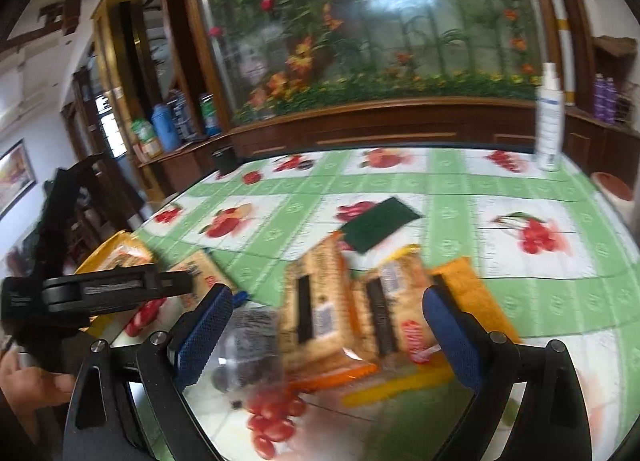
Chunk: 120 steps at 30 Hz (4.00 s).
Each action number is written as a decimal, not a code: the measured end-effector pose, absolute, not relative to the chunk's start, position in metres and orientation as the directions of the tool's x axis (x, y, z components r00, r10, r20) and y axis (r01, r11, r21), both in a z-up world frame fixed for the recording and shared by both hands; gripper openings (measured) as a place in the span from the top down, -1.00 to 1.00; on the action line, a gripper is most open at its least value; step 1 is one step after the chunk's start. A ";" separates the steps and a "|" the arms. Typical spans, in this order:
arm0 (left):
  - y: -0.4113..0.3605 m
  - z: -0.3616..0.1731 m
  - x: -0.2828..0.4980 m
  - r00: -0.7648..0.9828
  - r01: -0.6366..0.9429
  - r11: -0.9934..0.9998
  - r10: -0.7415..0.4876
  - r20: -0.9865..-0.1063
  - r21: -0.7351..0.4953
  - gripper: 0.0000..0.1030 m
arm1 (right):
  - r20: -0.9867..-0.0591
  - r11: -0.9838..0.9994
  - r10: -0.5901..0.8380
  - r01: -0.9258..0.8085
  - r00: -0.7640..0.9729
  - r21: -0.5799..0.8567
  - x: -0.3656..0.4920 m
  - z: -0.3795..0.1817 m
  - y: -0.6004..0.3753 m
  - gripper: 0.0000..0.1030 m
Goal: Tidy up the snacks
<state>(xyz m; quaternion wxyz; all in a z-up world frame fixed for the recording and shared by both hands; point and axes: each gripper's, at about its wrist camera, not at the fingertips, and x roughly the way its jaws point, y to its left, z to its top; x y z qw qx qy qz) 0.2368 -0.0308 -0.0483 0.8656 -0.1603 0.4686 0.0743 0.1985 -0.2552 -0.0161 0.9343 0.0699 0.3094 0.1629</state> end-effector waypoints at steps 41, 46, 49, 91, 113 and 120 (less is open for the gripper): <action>-0.040 -0.069 0.313 0.386 -0.300 0.951 0.048 -0.921 -0.076 -1.00 | -0.712 0.856 0.412 -0.509 0.569 0.089 0.195 -0.042 -0.184 -0.83; -0.062 -0.073 0.305 0.391 -0.151 0.988 0.052 -0.919 -0.009 -1.00 | -0.721 0.853 0.402 -0.516 0.564 0.072 0.195 -0.043 -0.183 -0.84; -0.063 -0.073 0.290 0.416 -0.072 0.997 0.026 -0.909 -0.005 -1.00 | -0.728 0.854 0.383 -0.518 0.569 0.044 0.193 -0.044 -0.178 -0.84; -0.037 -0.033 0.181 0.645 0.006 1.000 -0.020 -0.764 -0.022 -0.05 | -0.767 0.897 0.376 -0.412 0.520 0.160 0.182 -0.040 -0.198 -0.07; 0.055 -0.004 0.057 0.751 -0.172 0.985 0.153 -0.643 0.033 -0.06 | -0.550 0.770 0.637 -0.470 0.540 0.431 0.111 0.005 -0.176 0.13; 0.077 -0.012 0.053 0.749 -0.206 0.979 0.159 -0.643 0.003 -0.06 | -0.552 0.758 0.653 -0.443 0.519 0.479 0.111 -0.005 -0.170 0.91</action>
